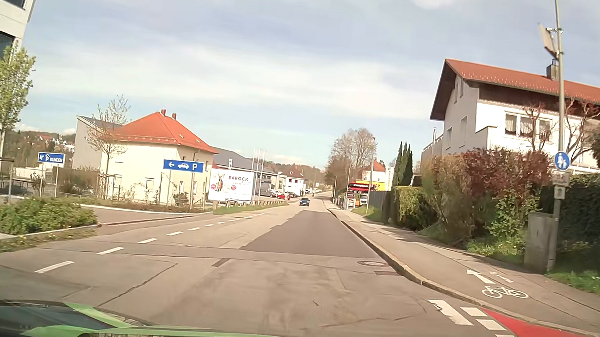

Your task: Follow the waypoints while adhering to traffic rules and regulations

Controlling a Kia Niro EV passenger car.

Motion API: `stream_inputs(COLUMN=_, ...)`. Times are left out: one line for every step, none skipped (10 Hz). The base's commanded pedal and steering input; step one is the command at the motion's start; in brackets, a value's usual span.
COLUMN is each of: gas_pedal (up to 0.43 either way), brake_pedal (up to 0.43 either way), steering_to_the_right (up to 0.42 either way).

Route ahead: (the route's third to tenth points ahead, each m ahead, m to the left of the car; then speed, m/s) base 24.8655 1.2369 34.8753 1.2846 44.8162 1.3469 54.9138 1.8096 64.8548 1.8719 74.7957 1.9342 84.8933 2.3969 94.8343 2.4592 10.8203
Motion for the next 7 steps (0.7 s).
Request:
stream_inputs(gas_pedal=0.047, brake_pedal=0.000, steering_to_the_right=-0.003)
stream_inputs(gas_pedal=0.047, brake_pedal=0.000, steering_to_the_right=-0.003)
stream_inputs(gas_pedal=0.047, brake_pedal=0.000, steering_to_the_right=-0.003)
stream_inputs(gas_pedal=0.059, brake_pedal=0.000, steering_to_the_right=-0.003)
stream_inputs(gas_pedal=0.059, brake_pedal=0.000, steering_to_the_right=-0.003)
stream_inputs(gas_pedal=0.059, brake_pedal=0.000, steering_to_the_right=-0.003)
stream_inputs(gas_pedal=0.059, brake_pedal=0.000, steering_to_the_right=-0.003)
